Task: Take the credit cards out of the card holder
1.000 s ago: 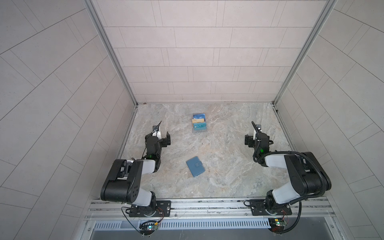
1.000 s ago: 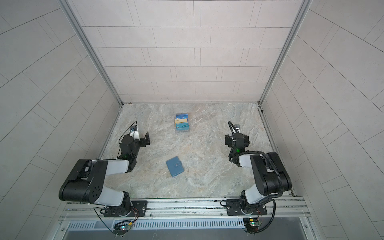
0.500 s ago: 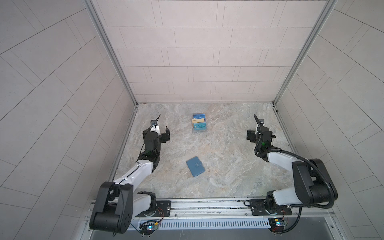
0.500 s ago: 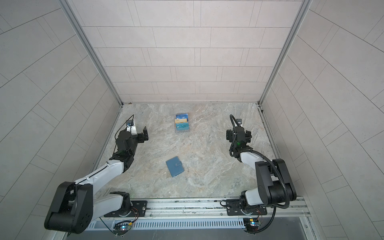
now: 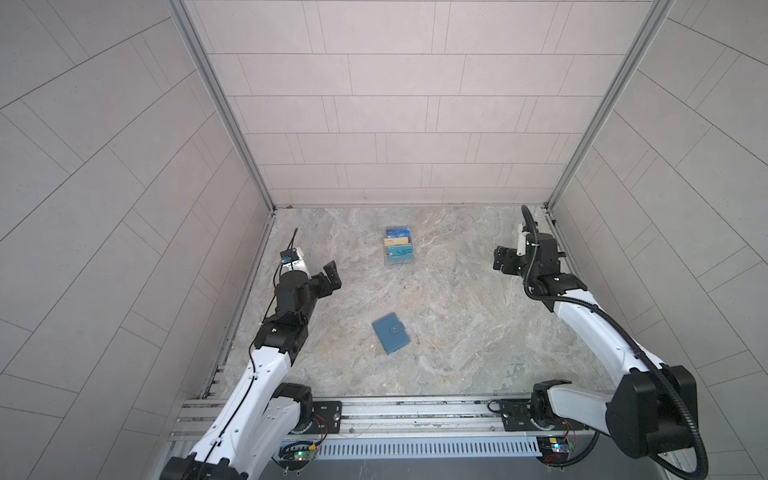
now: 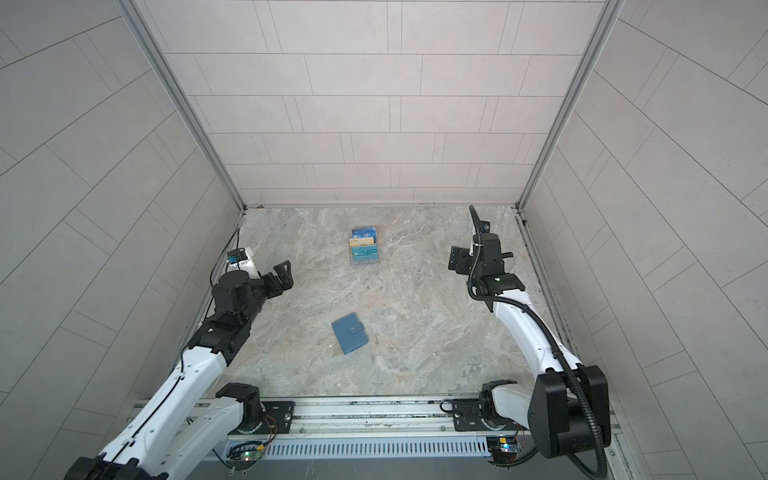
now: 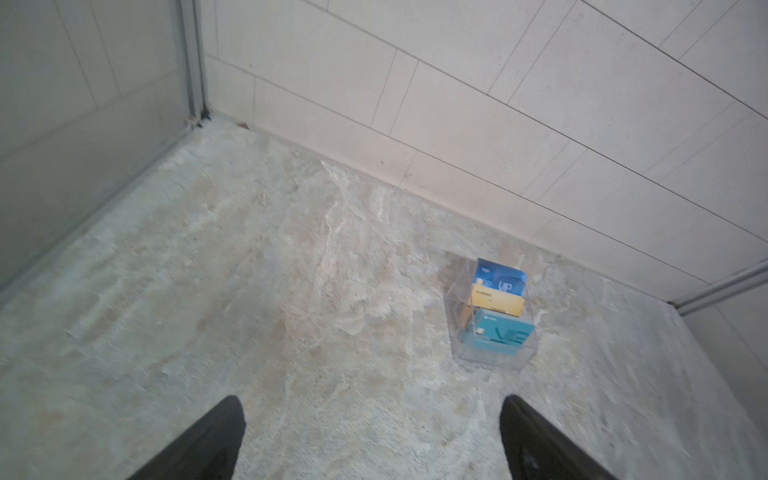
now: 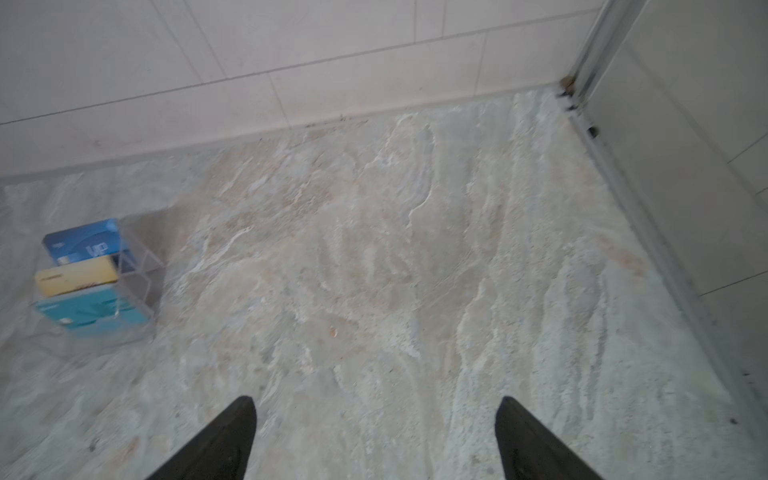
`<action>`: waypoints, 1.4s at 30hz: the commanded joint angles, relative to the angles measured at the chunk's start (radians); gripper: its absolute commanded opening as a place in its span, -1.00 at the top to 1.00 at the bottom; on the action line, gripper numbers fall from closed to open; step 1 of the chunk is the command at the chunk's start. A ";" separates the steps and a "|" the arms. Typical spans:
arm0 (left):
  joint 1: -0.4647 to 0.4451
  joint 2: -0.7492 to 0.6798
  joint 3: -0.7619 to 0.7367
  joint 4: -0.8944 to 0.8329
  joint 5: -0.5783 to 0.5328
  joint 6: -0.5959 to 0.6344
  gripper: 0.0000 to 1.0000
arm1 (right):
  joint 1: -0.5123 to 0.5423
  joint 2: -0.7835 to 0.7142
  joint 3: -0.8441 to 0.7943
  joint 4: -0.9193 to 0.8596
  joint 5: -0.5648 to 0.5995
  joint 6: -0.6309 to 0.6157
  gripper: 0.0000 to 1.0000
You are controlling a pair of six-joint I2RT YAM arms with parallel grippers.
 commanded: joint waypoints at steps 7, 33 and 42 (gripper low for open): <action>-0.230 0.063 -0.093 -0.135 0.223 -0.209 -1.00 | 0.174 0.039 0.008 -0.284 -0.369 -0.026 -0.67; -0.403 0.194 -0.339 0.251 0.394 -0.447 -0.53 | 0.604 0.396 0.039 0.002 -0.473 0.190 0.20; -0.403 0.220 -0.371 0.324 0.424 -0.450 -0.38 | 0.652 0.537 0.078 0.104 -0.480 0.269 0.37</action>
